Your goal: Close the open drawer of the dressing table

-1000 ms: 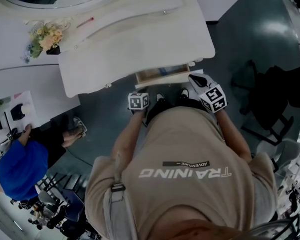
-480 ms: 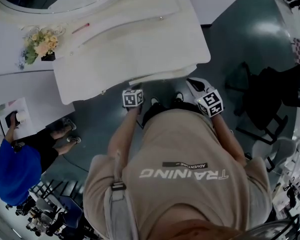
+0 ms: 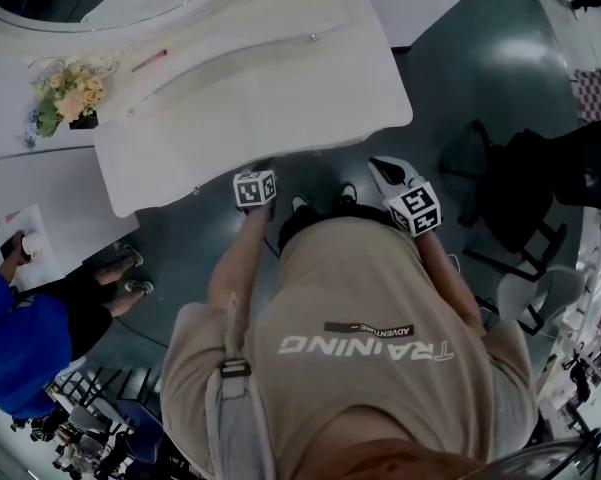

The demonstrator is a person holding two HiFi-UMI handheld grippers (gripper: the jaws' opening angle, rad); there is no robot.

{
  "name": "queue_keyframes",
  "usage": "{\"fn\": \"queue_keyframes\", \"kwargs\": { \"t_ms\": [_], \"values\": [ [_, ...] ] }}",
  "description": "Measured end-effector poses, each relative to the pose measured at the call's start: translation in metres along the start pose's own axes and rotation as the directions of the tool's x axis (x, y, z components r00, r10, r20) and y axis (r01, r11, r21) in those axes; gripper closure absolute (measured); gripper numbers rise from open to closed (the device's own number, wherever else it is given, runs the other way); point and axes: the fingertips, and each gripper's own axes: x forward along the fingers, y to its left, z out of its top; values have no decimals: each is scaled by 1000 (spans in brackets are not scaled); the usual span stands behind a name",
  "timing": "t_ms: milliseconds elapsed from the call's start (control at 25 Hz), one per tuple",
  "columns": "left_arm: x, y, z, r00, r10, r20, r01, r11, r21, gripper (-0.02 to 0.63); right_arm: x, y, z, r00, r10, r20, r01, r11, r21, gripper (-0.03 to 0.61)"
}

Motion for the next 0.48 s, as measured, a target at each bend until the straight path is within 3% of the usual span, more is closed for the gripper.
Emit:
{"fn": "queue_keyframes", "kwargs": {
  "t_ms": [480],
  "values": [
    [4,6,4,999,31,43,-28,996,-85,614,-8,-2,7,1000,13,7,-13,999,-36,574]
  ]
}}
